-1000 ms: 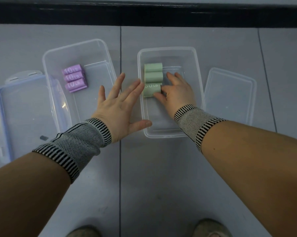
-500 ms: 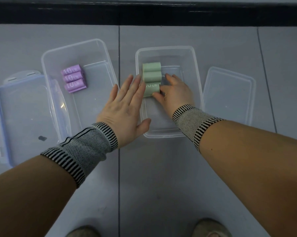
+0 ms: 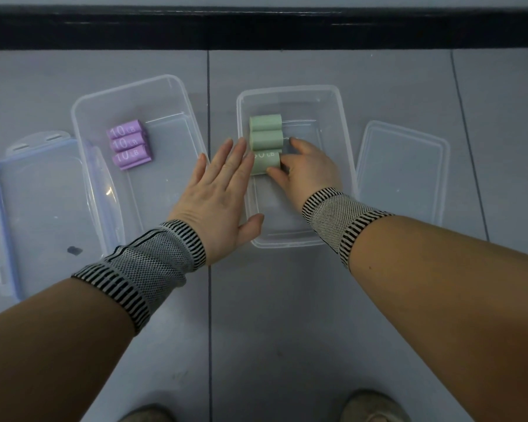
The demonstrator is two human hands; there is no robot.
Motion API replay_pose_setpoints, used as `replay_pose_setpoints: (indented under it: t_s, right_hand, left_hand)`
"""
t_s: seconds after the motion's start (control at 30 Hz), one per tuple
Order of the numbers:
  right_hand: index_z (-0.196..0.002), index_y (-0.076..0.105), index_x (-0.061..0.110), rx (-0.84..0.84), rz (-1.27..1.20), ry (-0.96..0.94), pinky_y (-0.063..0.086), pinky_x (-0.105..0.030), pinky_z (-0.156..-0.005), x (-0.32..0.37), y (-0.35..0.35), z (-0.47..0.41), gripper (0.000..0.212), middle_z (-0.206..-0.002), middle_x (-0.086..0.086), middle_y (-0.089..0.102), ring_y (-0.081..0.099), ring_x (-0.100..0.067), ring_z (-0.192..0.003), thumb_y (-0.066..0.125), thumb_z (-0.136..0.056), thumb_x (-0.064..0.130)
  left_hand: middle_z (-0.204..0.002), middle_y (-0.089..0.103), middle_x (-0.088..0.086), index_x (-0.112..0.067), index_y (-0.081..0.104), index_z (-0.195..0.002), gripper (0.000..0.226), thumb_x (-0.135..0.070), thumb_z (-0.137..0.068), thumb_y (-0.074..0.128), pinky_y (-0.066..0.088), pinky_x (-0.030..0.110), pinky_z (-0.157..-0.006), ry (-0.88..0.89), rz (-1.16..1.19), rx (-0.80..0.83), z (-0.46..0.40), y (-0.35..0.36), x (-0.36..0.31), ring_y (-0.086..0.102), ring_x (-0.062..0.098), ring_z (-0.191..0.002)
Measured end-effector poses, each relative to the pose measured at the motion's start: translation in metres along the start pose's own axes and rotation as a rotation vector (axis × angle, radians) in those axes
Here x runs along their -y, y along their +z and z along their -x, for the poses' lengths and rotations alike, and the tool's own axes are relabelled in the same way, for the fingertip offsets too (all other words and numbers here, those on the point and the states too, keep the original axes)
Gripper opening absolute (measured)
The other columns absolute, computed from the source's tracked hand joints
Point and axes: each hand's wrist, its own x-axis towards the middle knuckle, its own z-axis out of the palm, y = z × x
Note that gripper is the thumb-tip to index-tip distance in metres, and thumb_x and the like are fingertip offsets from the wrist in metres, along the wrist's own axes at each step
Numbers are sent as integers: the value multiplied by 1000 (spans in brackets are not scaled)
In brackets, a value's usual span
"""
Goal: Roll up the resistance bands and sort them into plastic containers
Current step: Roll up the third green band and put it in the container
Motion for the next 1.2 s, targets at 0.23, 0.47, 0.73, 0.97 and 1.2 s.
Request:
replay_pose_setpoints:
  t_s: [0.23,0.47,0.73,0.97,1.2]
  right_hand:
    - [-106,67,8,12,-20,32,38,-28,-93,1,0,2,42,-130,-7,52,50,-23,-117,54,-90,45]
    - [-121,50,10,-76,-144,183,38,-30,-94,0,-2,-1,64,-123,-8,48,46,-23,-115,67,-77,54]
    - [-114,65,14,-218,-112,-28,42,-33,-89,3,-5,3,28,-109,-8,53,45,-26,-107,59,-90,30]
    - [-109,59,13,-69,-53,-29,34,-27,-83,3,-6,2,21,-111,-5,58,45,-23,-109,58,-91,24]
    - [-123,57,13,8,-116,6,39,-32,-95,4,-2,0,35,-119,-8,54,49,-24,-112,59,-90,24]
  left_hand:
    - [-154,19,18,2,24,-145,89,-54,-76,34,12,50,-112,5,-20,-3,0,0,0,16,32,-143]
    - [-156,14,16,1,21,-146,90,-55,-76,31,7,48,-113,5,-28,11,-1,0,0,11,29,-144]
    - [-157,9,13,-2,17,-148,92,-58,-75,26,3,46,-114,-13,-37,25,-2,-1,-1,5,27,-145]
    - [-157,9,13,-3,15,-148,91,-57,-76,26,3,46,-114,-12,-42,30,-1,-1,-1,5,26,-145]
    - [-157,11,13,-3,17,-148,91,-57,-75,28,4,47,-113,-10,-33,23,-1,-1,-1,8,27,-145]
